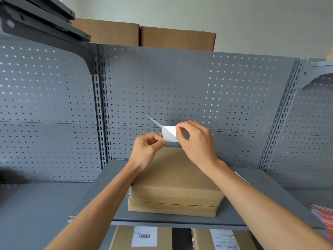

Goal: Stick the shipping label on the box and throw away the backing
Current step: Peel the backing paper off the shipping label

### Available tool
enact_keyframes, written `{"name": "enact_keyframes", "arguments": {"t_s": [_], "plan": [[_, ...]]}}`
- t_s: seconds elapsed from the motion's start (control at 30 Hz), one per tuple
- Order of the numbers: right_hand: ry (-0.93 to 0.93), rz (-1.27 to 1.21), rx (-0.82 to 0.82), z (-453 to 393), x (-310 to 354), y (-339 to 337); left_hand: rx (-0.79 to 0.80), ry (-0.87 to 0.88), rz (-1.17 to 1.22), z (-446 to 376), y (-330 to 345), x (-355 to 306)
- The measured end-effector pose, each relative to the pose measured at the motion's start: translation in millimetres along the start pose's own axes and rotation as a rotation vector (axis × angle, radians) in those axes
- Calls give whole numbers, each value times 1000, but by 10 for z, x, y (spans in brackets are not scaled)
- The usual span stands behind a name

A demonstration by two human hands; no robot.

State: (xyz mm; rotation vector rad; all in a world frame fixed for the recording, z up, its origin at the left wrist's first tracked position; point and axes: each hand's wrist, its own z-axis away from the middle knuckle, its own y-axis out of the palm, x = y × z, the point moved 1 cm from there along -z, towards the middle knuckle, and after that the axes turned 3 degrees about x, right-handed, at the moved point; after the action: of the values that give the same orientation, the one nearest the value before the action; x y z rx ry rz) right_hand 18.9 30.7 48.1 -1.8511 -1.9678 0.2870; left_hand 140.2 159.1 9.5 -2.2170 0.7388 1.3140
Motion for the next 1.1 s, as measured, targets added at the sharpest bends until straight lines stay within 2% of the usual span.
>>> {"name": "enact_keyframes", "arguments": {"t_s": [0.23,0.73,1.1], "plan": [[64,-36,-10,-36,16,-25,10,-126,-66,-19,-71,16],[386,-222,-57,-192,-100,-120,-19,-252,-142,48,-334,54],[446,-220,-87,-323,-171,-150,-48,-299,-66,193,-607,108]]}}
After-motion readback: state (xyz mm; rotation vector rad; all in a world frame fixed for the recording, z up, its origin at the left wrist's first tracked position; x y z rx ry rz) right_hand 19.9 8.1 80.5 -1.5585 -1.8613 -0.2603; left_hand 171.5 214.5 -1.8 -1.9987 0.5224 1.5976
